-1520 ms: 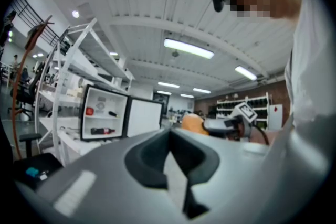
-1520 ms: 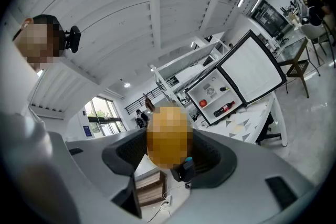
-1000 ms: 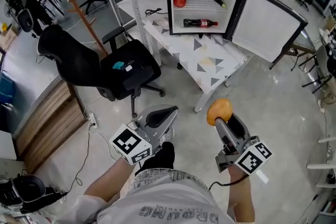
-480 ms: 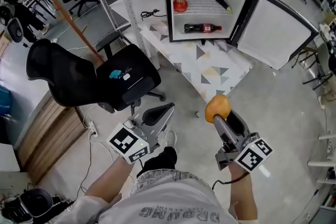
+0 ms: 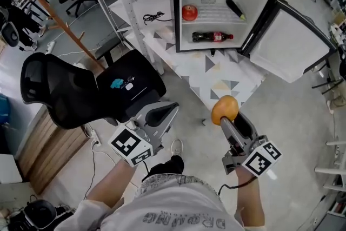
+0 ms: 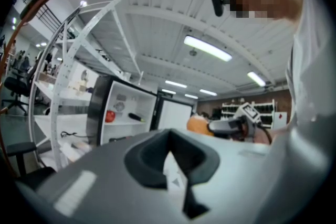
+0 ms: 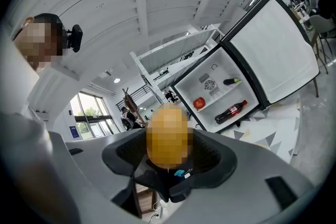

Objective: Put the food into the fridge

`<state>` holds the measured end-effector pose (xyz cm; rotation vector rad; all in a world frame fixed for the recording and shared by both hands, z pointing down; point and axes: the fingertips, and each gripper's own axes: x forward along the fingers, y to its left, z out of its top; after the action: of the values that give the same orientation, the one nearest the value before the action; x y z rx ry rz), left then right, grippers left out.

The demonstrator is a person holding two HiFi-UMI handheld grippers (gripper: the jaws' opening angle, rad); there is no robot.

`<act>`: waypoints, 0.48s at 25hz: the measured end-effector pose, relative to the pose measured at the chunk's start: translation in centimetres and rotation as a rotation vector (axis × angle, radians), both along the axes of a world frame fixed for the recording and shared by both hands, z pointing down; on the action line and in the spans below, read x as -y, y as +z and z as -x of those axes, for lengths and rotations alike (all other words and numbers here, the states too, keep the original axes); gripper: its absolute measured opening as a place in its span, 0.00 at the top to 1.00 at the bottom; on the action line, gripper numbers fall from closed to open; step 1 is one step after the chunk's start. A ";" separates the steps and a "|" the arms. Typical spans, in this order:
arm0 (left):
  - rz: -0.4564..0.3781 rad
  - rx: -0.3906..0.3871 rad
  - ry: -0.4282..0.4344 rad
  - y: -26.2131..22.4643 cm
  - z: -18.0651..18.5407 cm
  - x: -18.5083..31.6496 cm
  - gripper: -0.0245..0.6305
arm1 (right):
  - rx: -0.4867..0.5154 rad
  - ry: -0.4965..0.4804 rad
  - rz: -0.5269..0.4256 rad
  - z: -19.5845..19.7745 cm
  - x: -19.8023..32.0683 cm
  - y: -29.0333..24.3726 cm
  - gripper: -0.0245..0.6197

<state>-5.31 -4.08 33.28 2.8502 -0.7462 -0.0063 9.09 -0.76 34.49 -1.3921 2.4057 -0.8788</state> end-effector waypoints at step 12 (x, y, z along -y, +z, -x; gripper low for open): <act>0.002 0.007 0.025 -0.1 0.2 7.1 0.95 | -0.016 0.039 0.004 -0.8 6.6 -0.2 0.57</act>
<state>-5.55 -11.14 33.13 2.8591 -0.7118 0.0076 9.86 -7.40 34.30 -1.4478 2.3818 -0.8662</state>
